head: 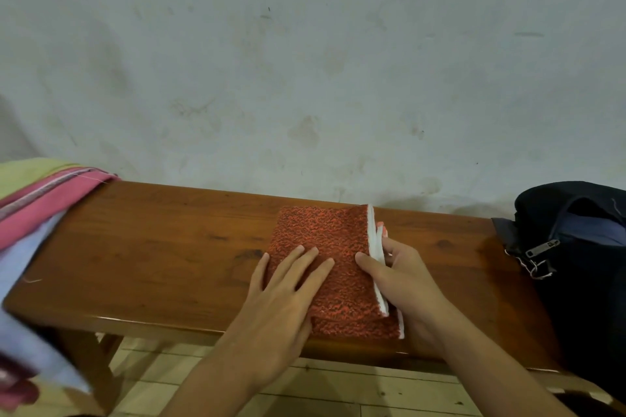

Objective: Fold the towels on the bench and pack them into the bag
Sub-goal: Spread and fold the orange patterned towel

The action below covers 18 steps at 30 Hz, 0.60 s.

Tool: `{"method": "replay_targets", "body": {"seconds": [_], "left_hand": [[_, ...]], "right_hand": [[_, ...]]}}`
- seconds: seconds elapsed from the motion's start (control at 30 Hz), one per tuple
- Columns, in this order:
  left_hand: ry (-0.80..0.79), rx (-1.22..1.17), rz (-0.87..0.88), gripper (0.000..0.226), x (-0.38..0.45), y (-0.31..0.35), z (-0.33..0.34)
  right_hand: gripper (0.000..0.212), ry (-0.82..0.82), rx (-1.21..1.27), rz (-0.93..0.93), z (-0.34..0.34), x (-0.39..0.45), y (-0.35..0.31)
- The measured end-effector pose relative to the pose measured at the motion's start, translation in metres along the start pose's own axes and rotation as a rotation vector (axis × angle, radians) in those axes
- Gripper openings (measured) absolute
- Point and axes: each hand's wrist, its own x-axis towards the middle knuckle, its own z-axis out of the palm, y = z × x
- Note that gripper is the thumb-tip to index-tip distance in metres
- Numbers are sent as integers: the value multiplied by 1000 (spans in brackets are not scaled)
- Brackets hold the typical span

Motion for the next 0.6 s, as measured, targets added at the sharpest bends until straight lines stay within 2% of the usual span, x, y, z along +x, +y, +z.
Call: {"method": "replay_targets", "body": {"seconds": [0.13, 0.2, 0.37, 0.43, 0.53, 0.6], "left_hand": [[-13, 143, 86, 110, 2, -1, 6], [-43, 153, 88, 119, 3, 1, 5], [-84, 103, 62, 111, 3, -3, 0], [-129, 85, 58, 108, 2, -2, 0], [-162, 98, 75, 105, 3, 0, -3], [-176, 84, 81, 105, 4, 1, -3]], "right_hand": [[10, 71, -302, -136, -2, 0, 8], [14, 85, -358, -164, -3, 0, 9], [17, 56, -336, -137, -6, 1, 10], [26, 43, -342, -146, -5, 0, 10], [57, 27, -395, -168, -4, -1, 11], [69, 4, -397, -203, -4, 0, 11]]}}
